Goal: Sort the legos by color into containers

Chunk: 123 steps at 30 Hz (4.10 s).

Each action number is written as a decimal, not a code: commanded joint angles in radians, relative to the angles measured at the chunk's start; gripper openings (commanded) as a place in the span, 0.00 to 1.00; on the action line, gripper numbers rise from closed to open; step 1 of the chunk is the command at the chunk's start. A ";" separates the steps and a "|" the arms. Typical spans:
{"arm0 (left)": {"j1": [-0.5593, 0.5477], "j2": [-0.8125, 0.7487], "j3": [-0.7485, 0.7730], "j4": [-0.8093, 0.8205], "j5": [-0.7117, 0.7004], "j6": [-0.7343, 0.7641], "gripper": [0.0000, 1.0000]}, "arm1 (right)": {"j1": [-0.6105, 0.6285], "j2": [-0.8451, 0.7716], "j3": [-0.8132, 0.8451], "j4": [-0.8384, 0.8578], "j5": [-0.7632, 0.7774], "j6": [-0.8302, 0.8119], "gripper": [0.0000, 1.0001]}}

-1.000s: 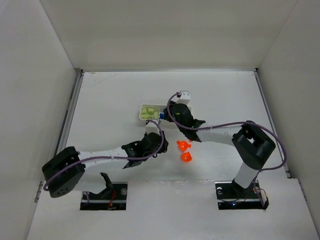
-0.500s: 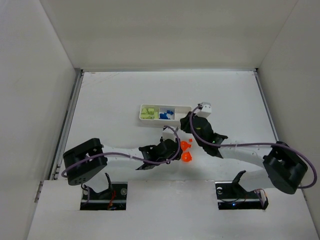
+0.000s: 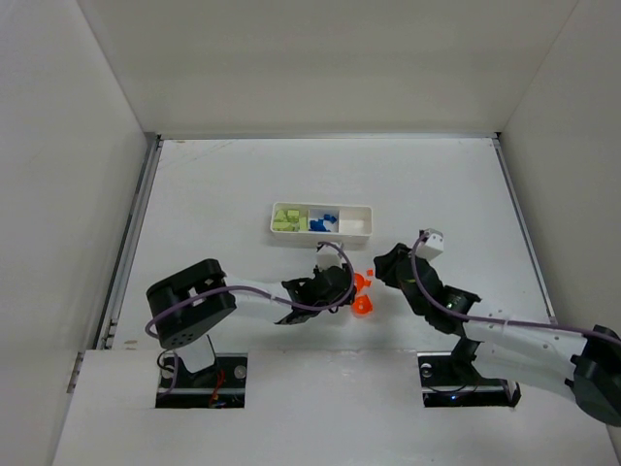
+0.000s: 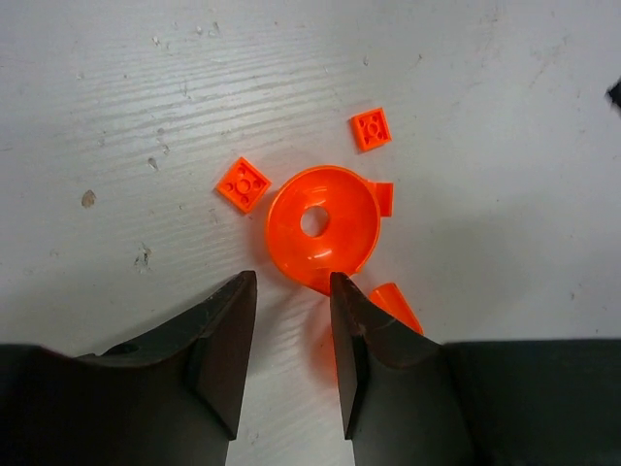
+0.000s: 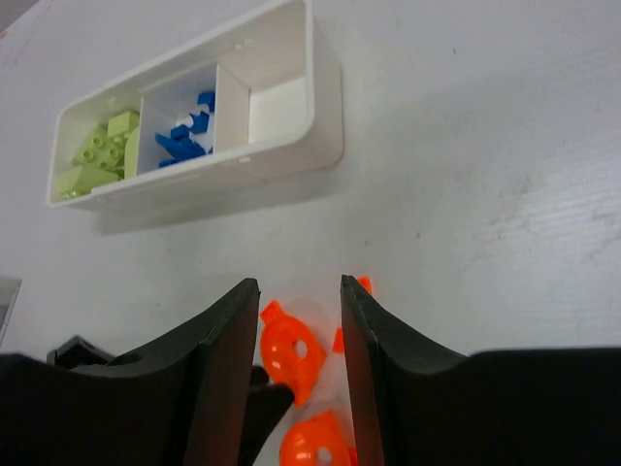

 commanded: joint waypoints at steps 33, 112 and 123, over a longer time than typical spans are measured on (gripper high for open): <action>0.029 -0.150 -0.095 0.165 -0.014 -0.074 0.03 | 0.195 0.168 -0.011 -0.151 -0.143 0.210 0.28; 0.080 0.067 0.040 0.075 0.014 0.406 0.41 | -0.067 0.185 0.080 -0.016 -0.156 -0.016 0.33; 0.070 0.107 0.071 0.052 -0.003 0.438 0.27 | -0.042 0.177 0.012 -0.013 -0.128 0.069 0.33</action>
